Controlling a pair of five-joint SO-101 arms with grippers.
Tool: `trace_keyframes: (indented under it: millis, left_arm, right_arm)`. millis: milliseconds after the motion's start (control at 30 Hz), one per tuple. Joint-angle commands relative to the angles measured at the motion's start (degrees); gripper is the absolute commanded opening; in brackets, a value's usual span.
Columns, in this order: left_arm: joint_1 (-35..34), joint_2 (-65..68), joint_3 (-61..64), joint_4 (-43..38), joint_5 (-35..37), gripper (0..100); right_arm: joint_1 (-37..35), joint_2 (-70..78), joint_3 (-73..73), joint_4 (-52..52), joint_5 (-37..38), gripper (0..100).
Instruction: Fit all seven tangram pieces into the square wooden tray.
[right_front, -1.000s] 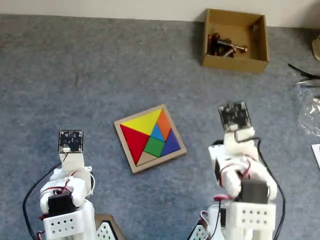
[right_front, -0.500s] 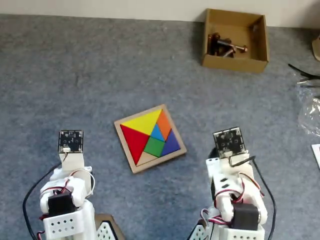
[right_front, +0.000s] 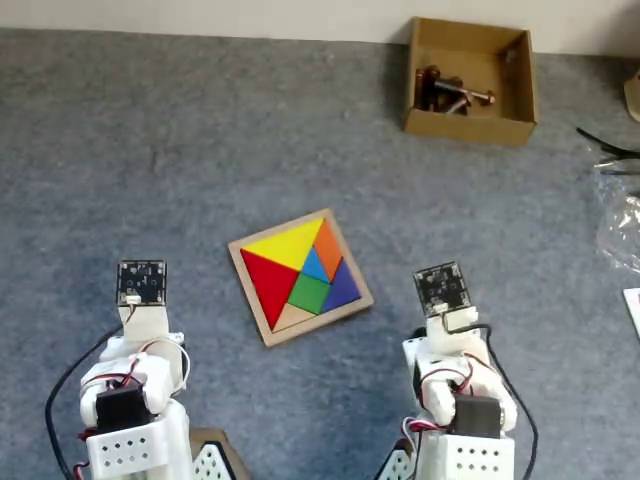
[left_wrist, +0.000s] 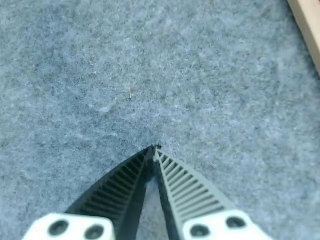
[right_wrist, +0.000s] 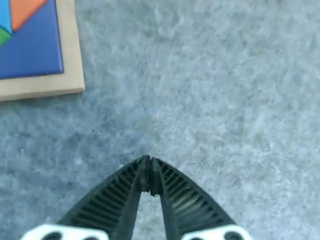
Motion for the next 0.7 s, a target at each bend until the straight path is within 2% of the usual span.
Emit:
trace_keyframes:
  millis: [0,567,667]
  left_arm:
    - [-0.75,-0.31,1.1,0.26,0.53,1]
    - [-0.75,-0.31,1.1,0.26,0.53,1]
    - [-0.75,-0.31,1.1,0.26,0.53,1]
  right_arm:
    - [0.48,-0.57,4.53,-1.71,0.62,0.6]
    - [0.66,-0.04,6.37,-1.1,0.62,0.6]
    - [0.48,-0.04,6.37,4.53,0.79,0.5]
